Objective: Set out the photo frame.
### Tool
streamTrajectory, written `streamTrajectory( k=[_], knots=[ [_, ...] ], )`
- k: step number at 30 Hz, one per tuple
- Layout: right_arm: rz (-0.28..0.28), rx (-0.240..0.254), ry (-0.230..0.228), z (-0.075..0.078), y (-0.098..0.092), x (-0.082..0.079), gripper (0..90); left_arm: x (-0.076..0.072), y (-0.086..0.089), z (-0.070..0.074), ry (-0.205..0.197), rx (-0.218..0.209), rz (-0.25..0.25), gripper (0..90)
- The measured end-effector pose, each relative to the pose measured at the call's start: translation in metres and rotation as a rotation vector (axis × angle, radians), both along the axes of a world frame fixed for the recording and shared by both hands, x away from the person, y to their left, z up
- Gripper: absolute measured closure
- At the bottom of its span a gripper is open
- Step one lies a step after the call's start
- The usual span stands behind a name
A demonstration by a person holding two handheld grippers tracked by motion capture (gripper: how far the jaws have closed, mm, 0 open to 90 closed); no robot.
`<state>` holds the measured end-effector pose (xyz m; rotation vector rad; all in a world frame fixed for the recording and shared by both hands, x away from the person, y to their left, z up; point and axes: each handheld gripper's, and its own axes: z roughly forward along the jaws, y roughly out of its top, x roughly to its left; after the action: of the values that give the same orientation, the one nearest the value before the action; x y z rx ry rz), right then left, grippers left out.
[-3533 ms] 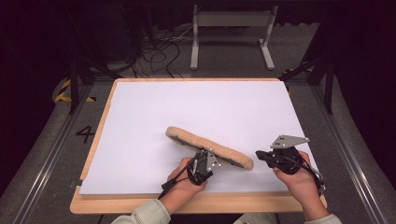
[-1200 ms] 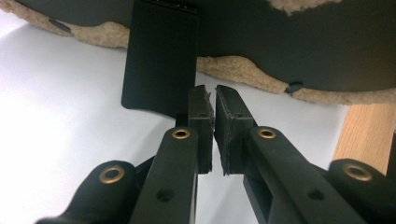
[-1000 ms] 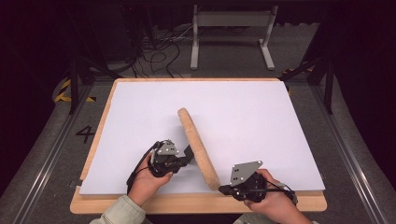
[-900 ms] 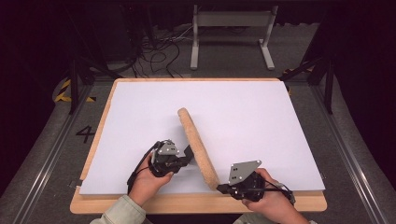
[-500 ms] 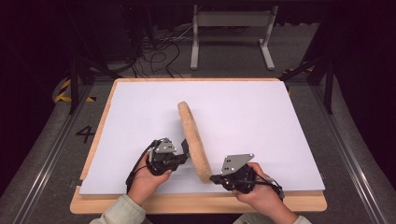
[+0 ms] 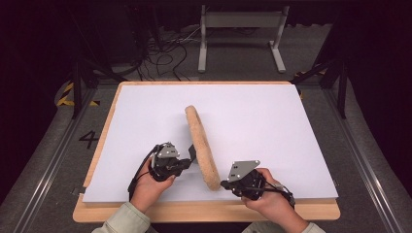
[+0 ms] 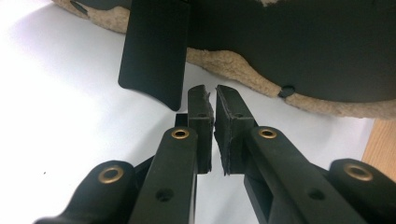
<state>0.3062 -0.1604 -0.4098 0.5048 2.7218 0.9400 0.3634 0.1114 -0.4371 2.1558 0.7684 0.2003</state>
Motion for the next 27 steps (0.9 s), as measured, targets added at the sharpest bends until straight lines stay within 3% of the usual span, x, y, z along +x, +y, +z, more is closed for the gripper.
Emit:
streamTrajectory(
  k=[6, 15, 17, 27],
  knots=[
    [0.014, -0.006, 0.015, -0.004, 0.005, 0.000, 90.0, -0.001, 0.002, 0.001, 0.002, -0.001, 0.004, 85.0],
    [0.102, 0.023, 0.027, -0.007, 0.037, -0.003, 90.0, -0.004, 0.017, 0.003, -0.001, -0.013, 0.047, 84.5],
    [0.120, 0.028, 0.031, -0.008, 0.044, -0.002, 90.0, -0.006, 0.029, 0.003, 0.003, -0.021, 0.081, 84.3],
    [0.181, 0.049, 0.039, -0.011, 0.075, 0.004, 90.0, -0.020, 0.061, 0.000, 0.012, -0.042, 0.157, 82.6]
  ],
)
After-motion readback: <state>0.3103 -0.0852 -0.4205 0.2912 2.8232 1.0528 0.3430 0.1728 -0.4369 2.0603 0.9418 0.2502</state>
